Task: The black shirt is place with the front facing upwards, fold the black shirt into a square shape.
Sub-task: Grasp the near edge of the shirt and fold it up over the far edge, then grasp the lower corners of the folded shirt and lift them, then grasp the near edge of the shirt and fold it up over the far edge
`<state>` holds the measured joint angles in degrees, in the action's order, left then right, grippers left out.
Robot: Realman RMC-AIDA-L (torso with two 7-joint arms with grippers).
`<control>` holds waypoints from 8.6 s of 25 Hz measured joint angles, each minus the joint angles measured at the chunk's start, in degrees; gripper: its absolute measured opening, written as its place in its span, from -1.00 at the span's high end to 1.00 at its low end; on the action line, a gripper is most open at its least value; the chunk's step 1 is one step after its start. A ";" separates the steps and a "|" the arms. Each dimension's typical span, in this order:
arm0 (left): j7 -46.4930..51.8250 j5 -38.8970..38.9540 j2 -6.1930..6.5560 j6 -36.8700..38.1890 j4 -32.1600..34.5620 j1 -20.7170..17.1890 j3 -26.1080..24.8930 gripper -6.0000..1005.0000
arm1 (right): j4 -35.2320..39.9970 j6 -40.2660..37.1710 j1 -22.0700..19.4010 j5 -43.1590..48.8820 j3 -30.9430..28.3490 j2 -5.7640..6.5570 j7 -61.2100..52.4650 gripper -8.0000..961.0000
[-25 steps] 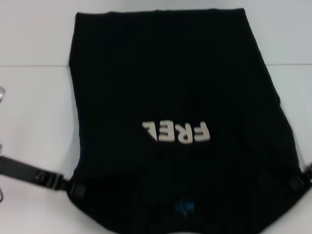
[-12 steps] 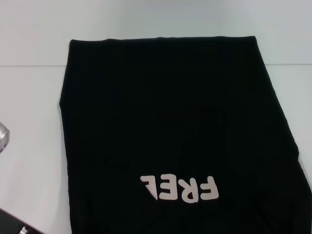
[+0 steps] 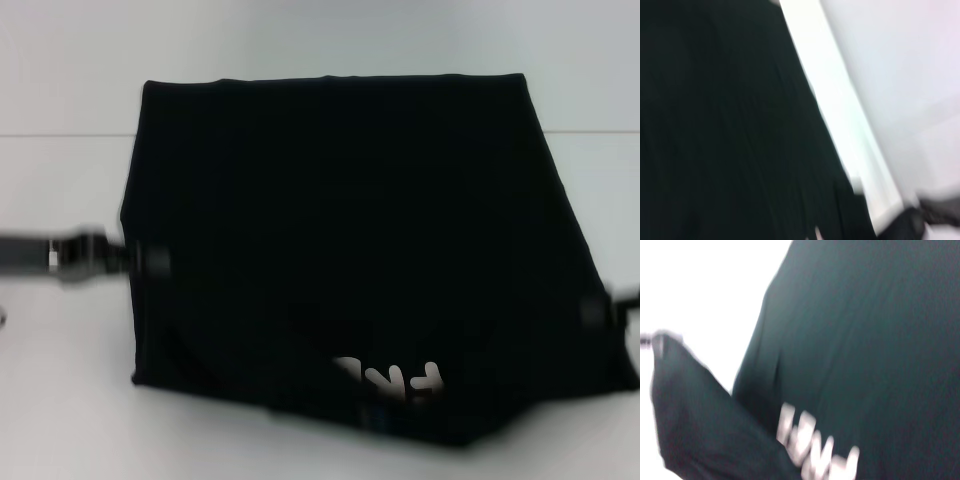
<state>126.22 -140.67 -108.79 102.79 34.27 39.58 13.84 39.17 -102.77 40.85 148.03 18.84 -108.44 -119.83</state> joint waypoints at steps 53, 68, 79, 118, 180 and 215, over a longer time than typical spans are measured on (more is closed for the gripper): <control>-13.33 20.50 -9.44 -52.17 -9.29 2.15 5.44 0.32 | -14.35 49.10 -0.34 -33.57 2.68 -8.52 24.82 0.11; -1.49 17.71 -1.53 -27.25 -7.93 -4.56 12.50 -0.13 | -14.10 20.22 -7.35 -32.18 9.98 -4.66 34.53 -0.51; -4.84 14.28 -3.24 -32.22 -5.67 -3.97 15.48 -0.49 | -14.03 17.80 -8.44 -26.66 12.09 -8.72 46.81 -0.52; -4.84 14.29 -4.25 -34.76 -5.00 -2.60 26.16 0.43 | -9.68 18.23 -8.56 -26.08 12.34 -7.73 38.22 -0.50; -5.43 14.57 -3.97 -33.04 -5.19 -2.79 25.72 0.94 | -4.12 34.34 3.99 4.58 22.64 -2.96 -22.12 0.77; 0.35 4.63 1.21 7.76 -4.44 -4.69 12.06 0.94 | 0.80 -2.37 -2.41 7.77 11.73 -1.75 0.91 0.89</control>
<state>126.58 -136.03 -107.58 110.55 29.83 34.89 25.90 39.97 -105.14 38.44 155.80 30.57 -110.18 -118.91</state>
